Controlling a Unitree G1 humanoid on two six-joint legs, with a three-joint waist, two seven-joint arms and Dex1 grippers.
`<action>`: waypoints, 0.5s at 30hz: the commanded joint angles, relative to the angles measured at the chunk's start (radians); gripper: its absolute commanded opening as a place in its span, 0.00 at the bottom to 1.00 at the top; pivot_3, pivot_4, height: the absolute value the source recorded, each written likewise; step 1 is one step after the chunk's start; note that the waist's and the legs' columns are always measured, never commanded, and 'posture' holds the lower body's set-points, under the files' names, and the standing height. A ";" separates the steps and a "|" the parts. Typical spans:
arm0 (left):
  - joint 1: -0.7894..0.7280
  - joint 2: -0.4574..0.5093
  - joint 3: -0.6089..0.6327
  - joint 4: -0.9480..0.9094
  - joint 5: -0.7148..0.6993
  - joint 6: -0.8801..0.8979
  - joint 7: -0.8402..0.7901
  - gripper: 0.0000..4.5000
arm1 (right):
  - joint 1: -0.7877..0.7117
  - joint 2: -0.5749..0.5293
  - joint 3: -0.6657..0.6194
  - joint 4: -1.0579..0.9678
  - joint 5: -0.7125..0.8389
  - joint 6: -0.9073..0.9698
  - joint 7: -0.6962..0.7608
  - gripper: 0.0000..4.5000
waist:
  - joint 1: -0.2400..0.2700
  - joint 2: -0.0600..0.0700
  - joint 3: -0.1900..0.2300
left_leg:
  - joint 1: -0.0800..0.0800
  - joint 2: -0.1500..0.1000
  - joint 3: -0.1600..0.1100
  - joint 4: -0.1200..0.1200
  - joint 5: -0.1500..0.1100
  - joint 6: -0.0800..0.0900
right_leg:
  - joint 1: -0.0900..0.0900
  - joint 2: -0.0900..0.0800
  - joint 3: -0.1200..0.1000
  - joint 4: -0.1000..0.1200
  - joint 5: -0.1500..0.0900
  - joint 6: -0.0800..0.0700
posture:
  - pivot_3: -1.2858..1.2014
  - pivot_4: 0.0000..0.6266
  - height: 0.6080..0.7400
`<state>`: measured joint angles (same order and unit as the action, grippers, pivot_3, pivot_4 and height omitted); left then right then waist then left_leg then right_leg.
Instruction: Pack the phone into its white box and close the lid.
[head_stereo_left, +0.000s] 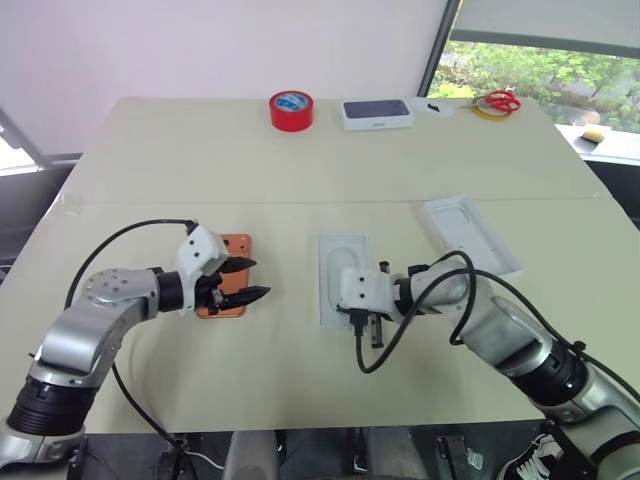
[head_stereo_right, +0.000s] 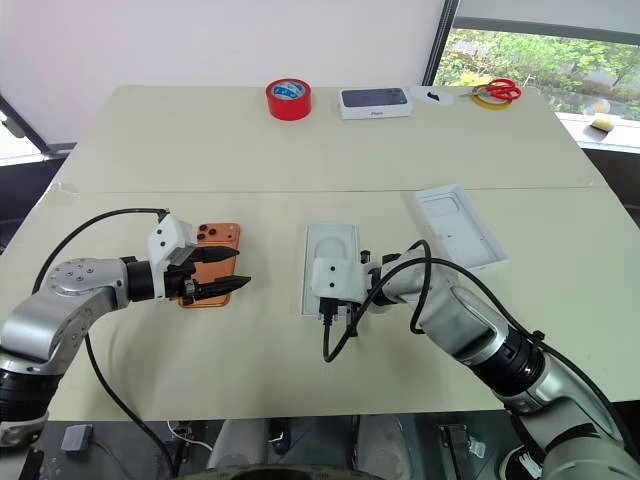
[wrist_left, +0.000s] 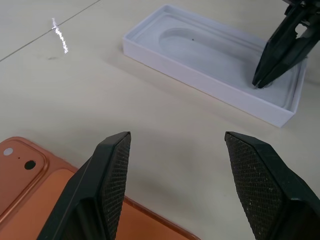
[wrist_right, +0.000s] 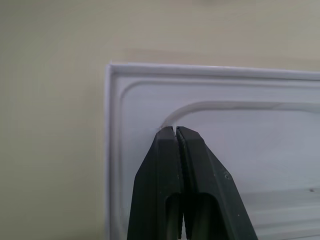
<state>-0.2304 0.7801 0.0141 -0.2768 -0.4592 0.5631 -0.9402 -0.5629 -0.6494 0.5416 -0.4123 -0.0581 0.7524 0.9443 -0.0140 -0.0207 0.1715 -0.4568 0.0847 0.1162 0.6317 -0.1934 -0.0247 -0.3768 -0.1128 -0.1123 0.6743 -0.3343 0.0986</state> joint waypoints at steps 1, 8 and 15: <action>-0.016 -0.003 0.033 0.008 -0.006 0.011 0.019 0.70 | -0.056 0.065 -0.076 0.023 -0.013 -0.004 -0.090 0.02 | 0.001 0.000 0.000 | 0.000 0.000 0.000 0.000 0.000 0.000 | 0.000 0.000 0.000 0.000 0.000 0.000 | 0.52 0.24 0.93; -0.104 -0.038 0.210 0.155 -0.083 0.289 0.239 0.99 | -0.118 0.261 -0.099 0.106 -0.006 0.060 -0.231 0.00 | 0.001 0.000 0.000 | 0.000 0.000 0.000 0.001 0.000 0.000 | 0.000 0.000 0.000 0.001 0.000 0.000 | 0.52 0.24 0.93; -0.123 -0.022 0.261 0.166 -0.095 0.552 0.387 0.99 | -0.165 0.390 -0.013 0.294 -0.080 0.018 -0.332 0.00 | 0.000 0.000 0.000 | 0.000 0.000 0.000 0.001 0.002 -0.002 | -0.002 0.000 0.001 0.005 0.000 0.000 | 0.52 0.24 0.93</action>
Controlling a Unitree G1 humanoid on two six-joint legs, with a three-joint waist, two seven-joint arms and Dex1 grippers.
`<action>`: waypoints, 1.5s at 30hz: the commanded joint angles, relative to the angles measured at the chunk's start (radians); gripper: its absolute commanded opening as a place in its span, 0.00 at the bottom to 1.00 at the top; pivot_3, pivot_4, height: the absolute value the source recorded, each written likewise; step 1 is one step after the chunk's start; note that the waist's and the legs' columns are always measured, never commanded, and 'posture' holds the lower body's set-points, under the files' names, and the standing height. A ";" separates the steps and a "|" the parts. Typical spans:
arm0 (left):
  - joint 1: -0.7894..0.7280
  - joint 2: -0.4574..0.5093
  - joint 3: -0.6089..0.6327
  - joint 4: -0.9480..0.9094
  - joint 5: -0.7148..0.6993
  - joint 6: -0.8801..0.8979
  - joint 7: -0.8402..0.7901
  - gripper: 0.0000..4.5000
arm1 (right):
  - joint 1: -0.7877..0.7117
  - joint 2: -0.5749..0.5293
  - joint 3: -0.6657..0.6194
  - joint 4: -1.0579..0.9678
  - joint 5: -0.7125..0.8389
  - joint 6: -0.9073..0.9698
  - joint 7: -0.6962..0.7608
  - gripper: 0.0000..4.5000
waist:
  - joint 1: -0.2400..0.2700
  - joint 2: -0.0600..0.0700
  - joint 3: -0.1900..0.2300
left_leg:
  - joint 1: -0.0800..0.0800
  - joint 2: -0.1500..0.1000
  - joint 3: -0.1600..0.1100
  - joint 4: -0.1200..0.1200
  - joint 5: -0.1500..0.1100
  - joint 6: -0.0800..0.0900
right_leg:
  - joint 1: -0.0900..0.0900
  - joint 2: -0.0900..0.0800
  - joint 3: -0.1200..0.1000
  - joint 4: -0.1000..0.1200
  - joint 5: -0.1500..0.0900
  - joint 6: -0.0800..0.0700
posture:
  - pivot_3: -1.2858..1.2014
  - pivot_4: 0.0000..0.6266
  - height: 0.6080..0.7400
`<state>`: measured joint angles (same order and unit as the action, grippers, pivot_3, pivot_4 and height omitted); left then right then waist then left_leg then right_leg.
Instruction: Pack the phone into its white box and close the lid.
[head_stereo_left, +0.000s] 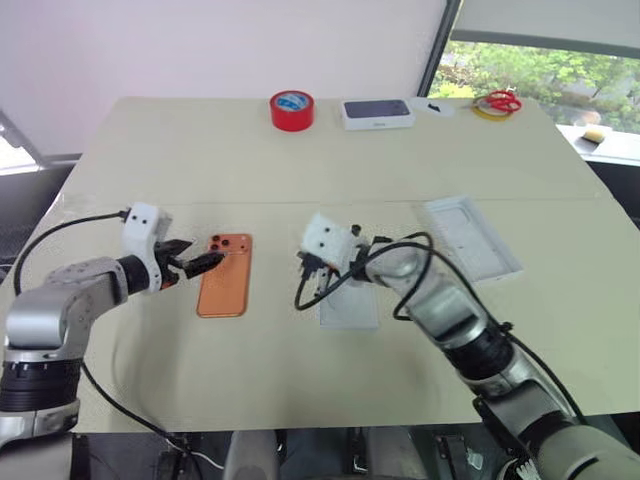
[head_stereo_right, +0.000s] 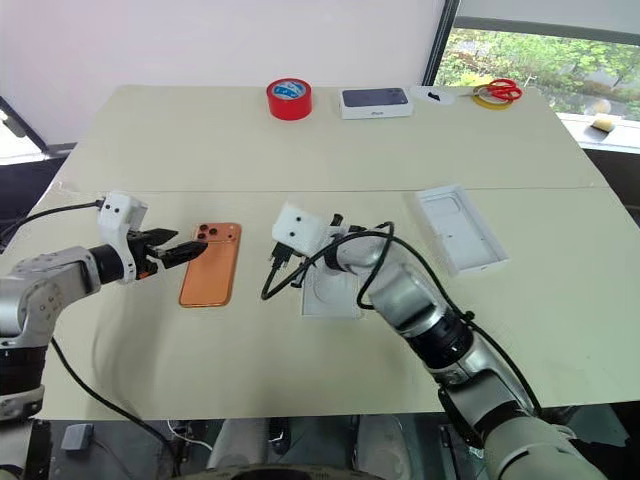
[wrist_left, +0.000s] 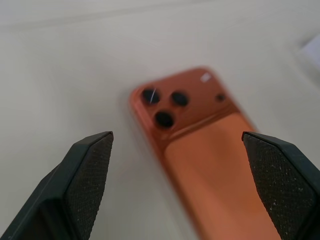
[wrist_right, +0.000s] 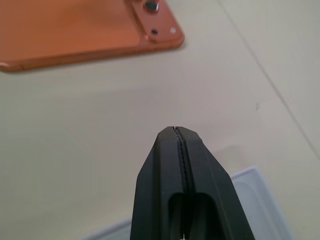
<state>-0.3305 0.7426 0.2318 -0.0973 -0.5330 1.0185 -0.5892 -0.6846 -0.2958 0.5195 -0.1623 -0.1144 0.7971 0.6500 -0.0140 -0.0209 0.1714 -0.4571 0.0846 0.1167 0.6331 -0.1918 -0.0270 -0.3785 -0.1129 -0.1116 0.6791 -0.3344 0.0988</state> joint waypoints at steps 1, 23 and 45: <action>-0.025 0.018 0.045 -0.015 -0.027 0.125 0.040 0.99 | -0.051 0.049 0.011 0.063 -0.027 -0.031 -0.043 0.00 | -0.001 0.000 0.000 | 0.000 0.000 0.000 0.000 0.000 0.000 | -0.001 0.000 0.000 0.001 0.000 0.000 | 0.52 0.24 0.93; 0.005 -0.203 -0.039 -0.252 -0.196 0.480 0.041 0.99 | -0.042 0.026 0.162 0.112 -0.119 -0.080 0.105 0.00 | 0.005 0.002 -0.004 | 0.009 -0.002 -0.001 -0.001 -0.001 0.001 | 0.006 -0.003 0.002 0.001 -0.001 0.001 | 0.52 0.24 0.93; -0.088 -0.348 0.054 -0.259 -0.236 0.596 0.040 0.99 | -0.012 0.046 0.137 0.105 -0.153 -0.065 0.111 0.00 | 0.004 0.002 -0.004 | 0.013 -0.003 -0.003 -0.001 -0.002 0.002 | 0.008 -0.003 0.002 0.001 -0.001 0.001 | 0.52 0.24 0.93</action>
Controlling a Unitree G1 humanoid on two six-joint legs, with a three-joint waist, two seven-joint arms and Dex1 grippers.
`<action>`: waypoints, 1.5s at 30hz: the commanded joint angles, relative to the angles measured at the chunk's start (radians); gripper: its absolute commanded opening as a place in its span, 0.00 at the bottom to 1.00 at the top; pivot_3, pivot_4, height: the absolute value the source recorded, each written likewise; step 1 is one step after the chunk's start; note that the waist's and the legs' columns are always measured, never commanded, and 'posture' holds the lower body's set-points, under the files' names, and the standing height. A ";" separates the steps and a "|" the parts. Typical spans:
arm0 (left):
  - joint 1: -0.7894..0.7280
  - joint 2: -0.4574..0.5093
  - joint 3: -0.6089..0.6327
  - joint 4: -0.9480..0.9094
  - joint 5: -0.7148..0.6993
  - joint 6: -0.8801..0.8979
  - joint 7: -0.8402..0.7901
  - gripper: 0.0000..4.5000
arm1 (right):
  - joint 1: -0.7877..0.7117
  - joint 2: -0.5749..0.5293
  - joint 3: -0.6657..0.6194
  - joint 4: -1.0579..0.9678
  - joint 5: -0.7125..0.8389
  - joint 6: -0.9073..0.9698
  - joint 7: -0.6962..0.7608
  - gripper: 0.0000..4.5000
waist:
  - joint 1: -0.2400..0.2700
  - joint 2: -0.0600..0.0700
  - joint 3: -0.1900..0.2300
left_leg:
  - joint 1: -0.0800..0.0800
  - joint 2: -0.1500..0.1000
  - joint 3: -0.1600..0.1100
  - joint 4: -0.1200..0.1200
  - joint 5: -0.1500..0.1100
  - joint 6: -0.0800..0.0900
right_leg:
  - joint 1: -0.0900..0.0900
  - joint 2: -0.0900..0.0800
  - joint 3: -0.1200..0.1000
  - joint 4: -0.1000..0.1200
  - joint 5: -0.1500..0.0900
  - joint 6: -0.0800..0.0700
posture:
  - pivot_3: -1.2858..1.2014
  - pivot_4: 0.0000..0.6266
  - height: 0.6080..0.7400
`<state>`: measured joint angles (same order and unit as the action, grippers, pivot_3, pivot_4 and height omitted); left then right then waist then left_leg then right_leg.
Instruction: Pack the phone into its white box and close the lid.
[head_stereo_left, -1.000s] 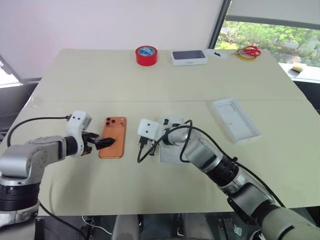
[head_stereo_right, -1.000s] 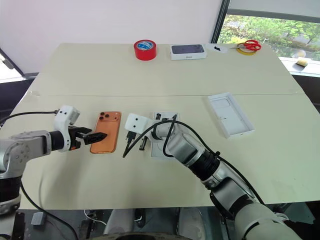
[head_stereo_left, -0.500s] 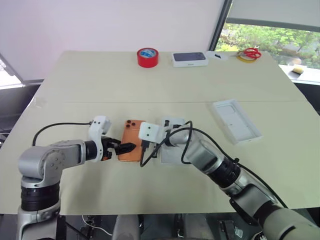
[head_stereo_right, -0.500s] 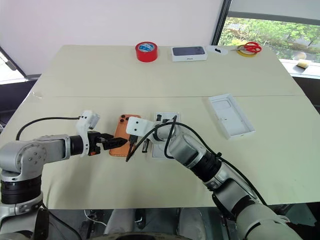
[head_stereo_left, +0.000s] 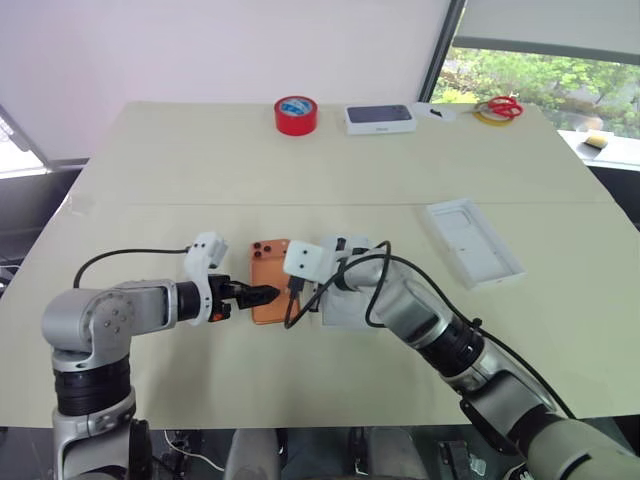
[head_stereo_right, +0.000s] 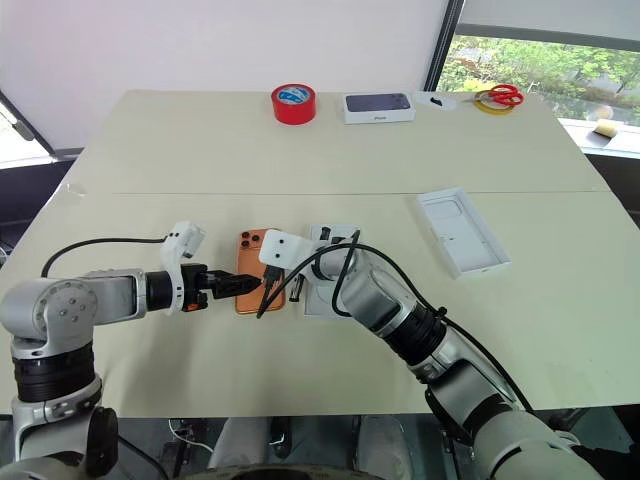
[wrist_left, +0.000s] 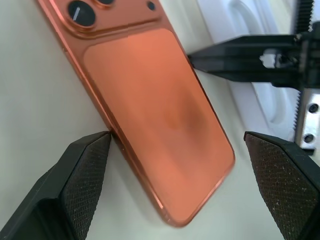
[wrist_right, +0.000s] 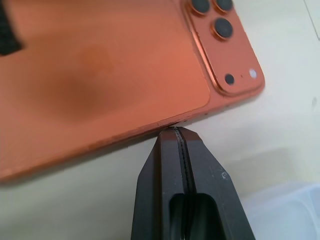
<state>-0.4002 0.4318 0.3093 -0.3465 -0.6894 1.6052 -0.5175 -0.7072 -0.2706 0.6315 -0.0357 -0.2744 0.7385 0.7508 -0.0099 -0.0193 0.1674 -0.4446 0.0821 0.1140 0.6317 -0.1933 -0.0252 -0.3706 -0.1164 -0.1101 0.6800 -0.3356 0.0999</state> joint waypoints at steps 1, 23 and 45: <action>-0.018 -0.041 -0.020 -0.003 -0.076 0.009 -0.028 0.99 | 0.011 0.020 0.024 -0.020 0.005 -0.007 0.011 0.00 | 0.000 0.000 0.000 | 0.000 0.000 0.000 0.000 0.000 0.000 | 0.000 0.000 0.000 0.000 0.000 0.000 | 0.52 0.24 0.93; -0.045 -0.079 -0.008 0.023 -0.095 0.009 0.064 0.99 | 0.014 0.019 0.012 -0.016 -0.015 -0.009 0.024 0.00 | -0.006 0.000 0.000 | 0.001 0.001 0.000 -0.002 0.000 0.000 | 0.000 0.000 0.000 0.000 0.000 0.000 | 0.52 0.24 0.93; -0.100 -0.167 0.141 0.098 -0.213 0.009 0.255 0.99 | 0.024 0.014 0.006 -0.029 -0.023 0.005 0.035 0.00 | -0.009 -0.001 0.001 | 0.000 0.001 0.000 -0.003 0.000 -0.001 | 0.001 0.002 0.000 -0.001 0.000 -0.001 | 0.52 0.24 0.93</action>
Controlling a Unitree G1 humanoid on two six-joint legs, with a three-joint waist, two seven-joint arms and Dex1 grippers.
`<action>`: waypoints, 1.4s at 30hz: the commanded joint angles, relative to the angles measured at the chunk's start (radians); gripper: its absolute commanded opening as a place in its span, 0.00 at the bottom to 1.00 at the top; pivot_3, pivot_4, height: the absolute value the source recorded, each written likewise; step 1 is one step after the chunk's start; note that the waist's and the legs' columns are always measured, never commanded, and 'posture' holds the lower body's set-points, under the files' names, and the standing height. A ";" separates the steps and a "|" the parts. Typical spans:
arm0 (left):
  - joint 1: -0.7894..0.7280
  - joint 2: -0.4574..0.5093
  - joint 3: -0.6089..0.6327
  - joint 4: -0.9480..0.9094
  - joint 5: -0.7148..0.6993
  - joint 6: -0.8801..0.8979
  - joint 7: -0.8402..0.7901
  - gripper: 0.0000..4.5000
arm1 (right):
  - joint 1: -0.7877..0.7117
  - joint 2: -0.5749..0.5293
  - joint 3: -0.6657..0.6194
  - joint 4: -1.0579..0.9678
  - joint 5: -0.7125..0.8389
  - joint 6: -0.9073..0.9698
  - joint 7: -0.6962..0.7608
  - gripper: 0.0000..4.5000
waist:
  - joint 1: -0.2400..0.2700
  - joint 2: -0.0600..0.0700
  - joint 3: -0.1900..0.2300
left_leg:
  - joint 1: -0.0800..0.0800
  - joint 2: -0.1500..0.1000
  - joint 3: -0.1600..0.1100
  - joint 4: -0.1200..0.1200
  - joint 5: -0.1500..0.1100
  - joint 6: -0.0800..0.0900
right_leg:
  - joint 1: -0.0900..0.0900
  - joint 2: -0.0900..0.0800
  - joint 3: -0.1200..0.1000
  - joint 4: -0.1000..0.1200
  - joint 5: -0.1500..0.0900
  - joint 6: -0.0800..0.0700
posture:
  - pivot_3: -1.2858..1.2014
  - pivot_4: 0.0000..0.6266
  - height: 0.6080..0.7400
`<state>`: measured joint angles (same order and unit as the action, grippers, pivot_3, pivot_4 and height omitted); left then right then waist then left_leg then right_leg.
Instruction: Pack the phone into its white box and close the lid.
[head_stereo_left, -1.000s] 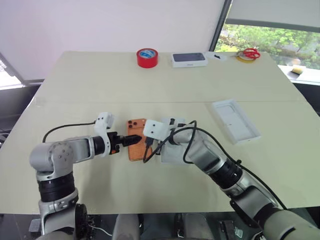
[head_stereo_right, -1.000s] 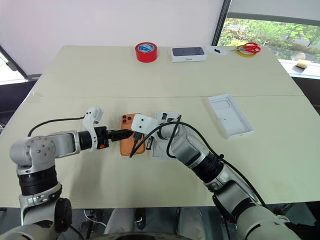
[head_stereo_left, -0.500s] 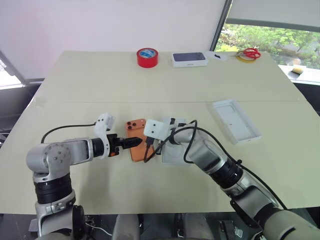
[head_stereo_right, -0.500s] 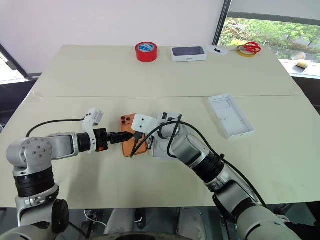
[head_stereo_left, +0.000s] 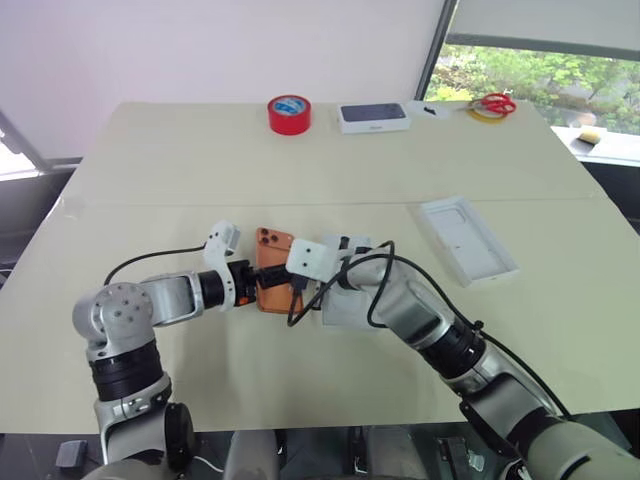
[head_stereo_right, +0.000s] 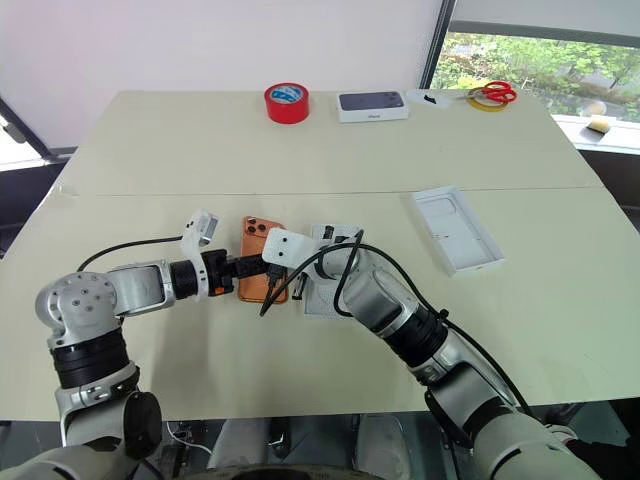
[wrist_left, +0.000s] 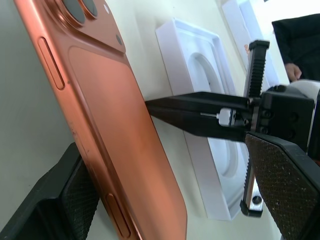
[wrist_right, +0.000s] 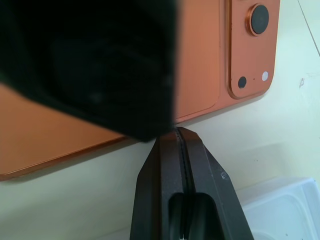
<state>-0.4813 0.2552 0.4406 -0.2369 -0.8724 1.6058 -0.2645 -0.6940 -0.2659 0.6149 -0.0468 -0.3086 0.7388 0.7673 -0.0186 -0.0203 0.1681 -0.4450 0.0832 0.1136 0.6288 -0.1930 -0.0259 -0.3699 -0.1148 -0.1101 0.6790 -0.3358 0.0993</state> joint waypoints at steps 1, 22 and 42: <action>-0.017 0.013 0.009 -0.010 -0.030 0.009 0.005 0.99 | 0.010 0.009 0.022 -0.018 0.011 0.004 0.019 0.00 | 0.000 0.000 0.000 | 0.000 0.000 0.000 0.000 0.000 0.000 | 0.000 0.000 0.000 0.000 0.000 0.000 | 0.52 0.24 0.93; -0.010 0.028 0.076 0.047 -0.034 0.009 0.027 0.31 | 0.010 0.015 0.020 -0.012 0.011 0.007 0.015 0.00 | -0.001 0.000 0.000 | 0.000 0.000 0.000 0.000 0.000 0.000 | -0.002 0.000 0.000 0.000 0.000 0.000 | 0.52 0.24 0.93; -0.096 -0.028 0.247 0.147 -0.170 0.009 0.153 0.02 | 0.035 -0.085 -0.259 -0.332 0.158 0.088 0.042 0.00 | 0.006 -0.002 0.002 | -0.005 0.000 -0.001 0.000 0.000 0.000 | -0.004 0.000 0.000 -0.001 0.000 0.000 | 0.52 0.24 0.93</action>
<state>-0.5463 0.2272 0.6593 -0.0761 -0.9934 1.6059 -0.1116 -0.6710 -0.3390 0.4049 -0.3162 -0.1780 0.8298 0.8096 -0.0121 -0.0224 0.1706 -0.4503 0.0832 0.1128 0.6286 -0.1932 -0.0260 -0.3737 -0.1149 -0.1108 0.6775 -0.3359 0.0990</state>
